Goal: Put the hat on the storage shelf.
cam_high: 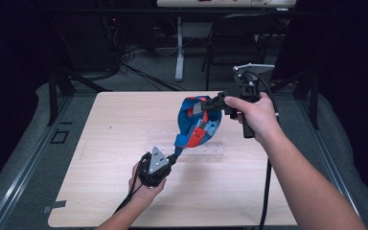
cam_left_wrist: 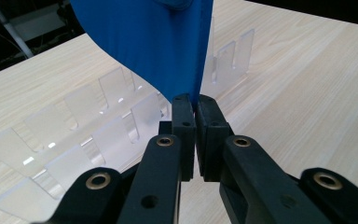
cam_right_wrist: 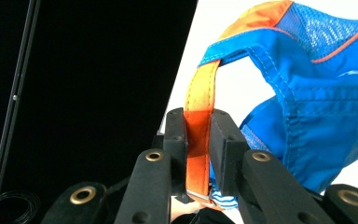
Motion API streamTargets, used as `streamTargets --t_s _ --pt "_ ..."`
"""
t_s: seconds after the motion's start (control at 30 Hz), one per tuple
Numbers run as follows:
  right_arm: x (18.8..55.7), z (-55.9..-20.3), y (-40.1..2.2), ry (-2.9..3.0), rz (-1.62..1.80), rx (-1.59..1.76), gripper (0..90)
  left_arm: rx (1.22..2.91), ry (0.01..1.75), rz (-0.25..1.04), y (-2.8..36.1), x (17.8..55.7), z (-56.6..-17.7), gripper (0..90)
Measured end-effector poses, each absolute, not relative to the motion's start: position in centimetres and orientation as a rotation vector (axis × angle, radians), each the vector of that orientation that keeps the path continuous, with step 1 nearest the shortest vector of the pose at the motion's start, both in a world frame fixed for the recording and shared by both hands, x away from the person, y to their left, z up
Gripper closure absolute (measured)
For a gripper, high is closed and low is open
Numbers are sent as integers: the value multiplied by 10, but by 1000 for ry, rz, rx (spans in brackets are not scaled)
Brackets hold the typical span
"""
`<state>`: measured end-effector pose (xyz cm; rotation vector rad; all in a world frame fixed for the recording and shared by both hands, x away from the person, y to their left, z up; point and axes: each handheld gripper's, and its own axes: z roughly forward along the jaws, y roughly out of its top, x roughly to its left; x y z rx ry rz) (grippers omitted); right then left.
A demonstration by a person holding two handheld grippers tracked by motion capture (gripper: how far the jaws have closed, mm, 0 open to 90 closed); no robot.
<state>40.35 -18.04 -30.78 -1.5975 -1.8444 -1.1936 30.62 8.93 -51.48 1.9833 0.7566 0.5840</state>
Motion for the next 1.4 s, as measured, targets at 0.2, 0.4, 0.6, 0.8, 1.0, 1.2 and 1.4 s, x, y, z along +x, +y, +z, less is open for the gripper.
streamTargets --t_s 0.2,0.4,0.6,0.8,1.0,1.2,1.4 --pt "407 -319 -177 -1852 -1163 -1603 783 1965 767 552 87 314 -520 880" --pt "410 -328 -176 -1840 -1150 -1610 783 1950 783 507 89 323 -527 879" --pt "413 -337 -175 -1838 -1128 -1610 783 1960 798 497 90 328 -531 878" --pt "413 -342 -175 -1833 -1117 -1613 783 1954 816 483 90 329 -537 876" --pt "414 -347 -175 -1834 -1107 -1617 783 1949 820 484 91 330 -538 877" --pt "414 -351 -173 -1832 -1100 -1619 783 1957 820 490 92 329 -539 879" --pt "414 -352 -174 -1832 -1095 -1624 783 1983 814 494 92 332 -540 878"
